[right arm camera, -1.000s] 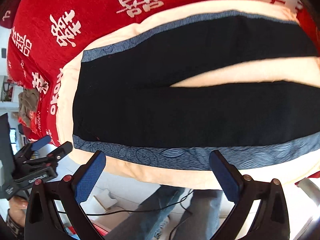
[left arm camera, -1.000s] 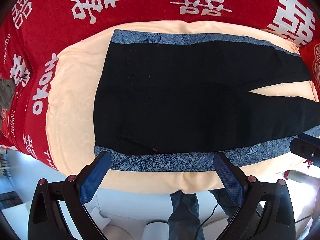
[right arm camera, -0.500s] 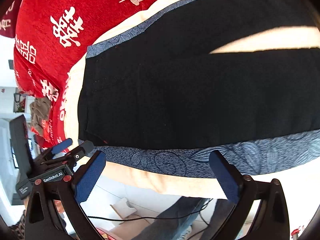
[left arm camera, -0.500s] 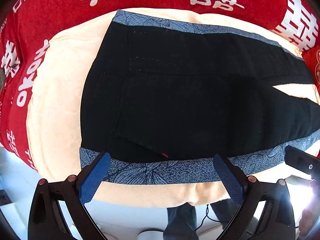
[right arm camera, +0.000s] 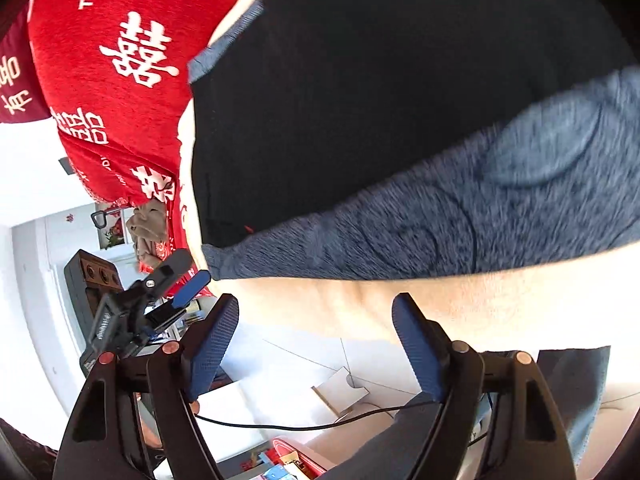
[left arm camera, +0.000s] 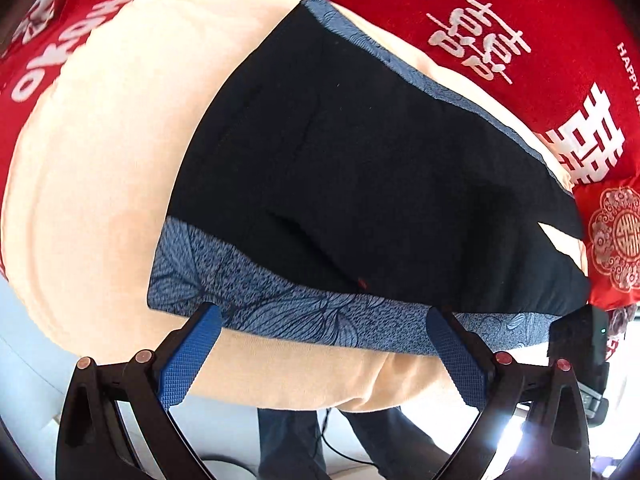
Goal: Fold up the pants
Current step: 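Grasp the patterned trim edge with the left gripper while the right gripper grasps it too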
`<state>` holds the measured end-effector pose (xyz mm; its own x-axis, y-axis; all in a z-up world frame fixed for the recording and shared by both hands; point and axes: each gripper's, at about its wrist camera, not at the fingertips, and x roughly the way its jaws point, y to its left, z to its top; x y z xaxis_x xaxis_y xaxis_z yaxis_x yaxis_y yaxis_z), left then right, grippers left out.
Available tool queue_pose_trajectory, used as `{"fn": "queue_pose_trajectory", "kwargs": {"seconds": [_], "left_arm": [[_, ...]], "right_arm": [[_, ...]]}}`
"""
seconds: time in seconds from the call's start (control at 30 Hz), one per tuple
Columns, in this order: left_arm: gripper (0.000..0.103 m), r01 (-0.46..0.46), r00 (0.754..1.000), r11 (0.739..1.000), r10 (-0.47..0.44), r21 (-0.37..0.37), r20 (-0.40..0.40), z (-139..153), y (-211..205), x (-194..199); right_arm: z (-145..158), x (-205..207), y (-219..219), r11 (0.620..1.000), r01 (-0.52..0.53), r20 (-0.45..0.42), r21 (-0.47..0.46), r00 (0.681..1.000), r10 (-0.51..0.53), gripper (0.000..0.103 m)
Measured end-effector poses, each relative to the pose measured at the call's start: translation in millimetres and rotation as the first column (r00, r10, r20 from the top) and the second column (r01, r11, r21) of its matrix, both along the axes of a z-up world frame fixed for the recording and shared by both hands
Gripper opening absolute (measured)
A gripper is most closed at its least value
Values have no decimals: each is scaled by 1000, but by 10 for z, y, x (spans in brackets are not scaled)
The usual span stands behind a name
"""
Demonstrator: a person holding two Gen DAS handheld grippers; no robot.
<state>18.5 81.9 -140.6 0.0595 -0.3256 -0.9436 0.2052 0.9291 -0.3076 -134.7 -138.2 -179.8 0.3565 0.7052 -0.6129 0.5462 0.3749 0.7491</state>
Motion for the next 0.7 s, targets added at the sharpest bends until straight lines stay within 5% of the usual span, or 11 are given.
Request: {"fn": "queue_pose_trajectory", "kwargs": {"seconds": [0.23, 0.27, 0.37, 0.47, 0.7], "left_arm": [[103, -15, 999, 999, 14, -29, -49, -141, 91, -71], [103, -20, 998, 999, 19, -34, -57, -163, 105, -81], [103, -58, 994, 996, 52, -68, -93, -238, 160, -91], [103, -148, 980, 979, 127, -137, -150, -305, 204, -55], [103, -336, 934, 892, 276, -301, -227, -376, 165, 143]], "right_arm": [[-198, 95, -53, 974, 200, 28, 107, 979, -204, 78], [-220, 121, -50, 968, 220, 22, 124, 974, -224, 71], [-191, 180, -102, 953, 266, 20, 146, 962, -272, 17], [46, 249, -134, 960, 237, 95, 151, 963, -253, 14], [326, 374, -178, 973, 174, 167, 154, 966, -200, 14]]}}
